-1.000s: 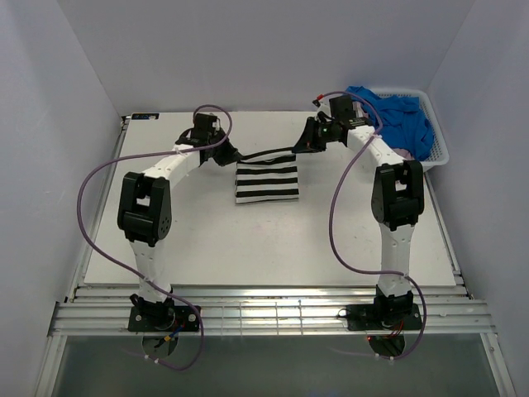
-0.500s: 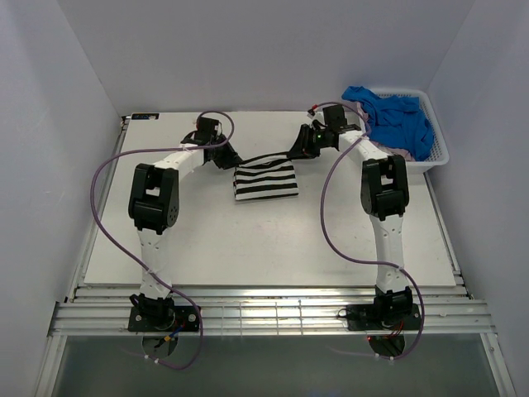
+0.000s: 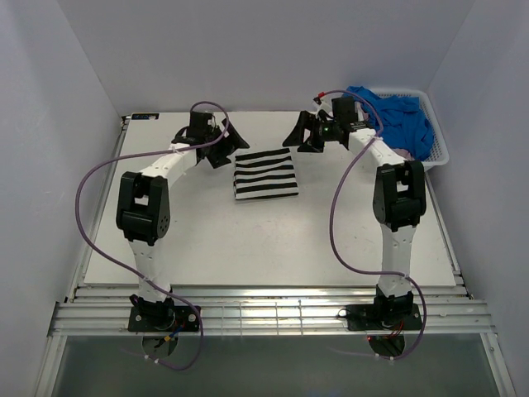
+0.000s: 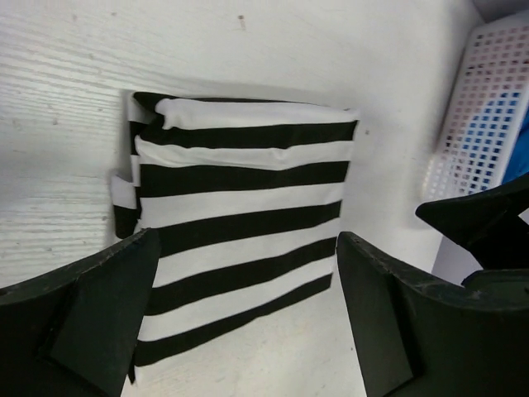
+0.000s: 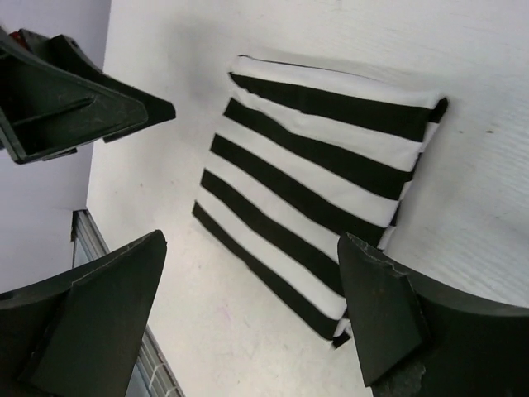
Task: Fold and stack the tank tops
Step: Fold the tank top, then neatly place the folded tank top to the corner
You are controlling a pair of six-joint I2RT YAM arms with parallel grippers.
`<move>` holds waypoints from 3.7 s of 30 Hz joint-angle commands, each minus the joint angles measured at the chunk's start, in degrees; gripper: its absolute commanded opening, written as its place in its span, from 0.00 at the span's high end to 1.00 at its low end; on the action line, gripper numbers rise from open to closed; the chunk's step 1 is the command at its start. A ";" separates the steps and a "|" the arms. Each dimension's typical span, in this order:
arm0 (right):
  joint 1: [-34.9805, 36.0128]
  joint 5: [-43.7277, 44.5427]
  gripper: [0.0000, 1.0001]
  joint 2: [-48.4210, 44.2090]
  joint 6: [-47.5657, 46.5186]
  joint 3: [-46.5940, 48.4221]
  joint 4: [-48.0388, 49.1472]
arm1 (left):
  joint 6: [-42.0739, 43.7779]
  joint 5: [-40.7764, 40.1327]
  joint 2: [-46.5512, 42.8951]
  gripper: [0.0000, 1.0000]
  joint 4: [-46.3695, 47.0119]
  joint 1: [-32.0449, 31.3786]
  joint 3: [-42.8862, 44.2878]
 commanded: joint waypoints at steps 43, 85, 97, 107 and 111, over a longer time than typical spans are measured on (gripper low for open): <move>5.27 4.23 0.10 -30.02 -7.00 -36.46 8.42 | 6.93 -8.45 -7.82 0.02 -6.62 -4.81 -9.11; 2.46 21.18 0.10 -35.73 -20.81 -33.12 -0.12 | 59.74 -10.13 15.13 1.00 -3.56 14.69 15.41; 1.93 21.20 0.10 -33.80 -19.31 -32.42 -0.82 | 66.17 -7.40 22.51 1.00 -4.96 24.90 28.87; 1.32 22.61 0.10 -33.36 -20.28 -30.92 -2.32 | 71.18 -10.91 27.26 0.98 -0.40 26.13 35.37; 1.23 23.14 0.10 -32.74 -20.36 -29.87 -3.28 | 72.06 -12.76 27.88 0.91 0.66 26.83 37.22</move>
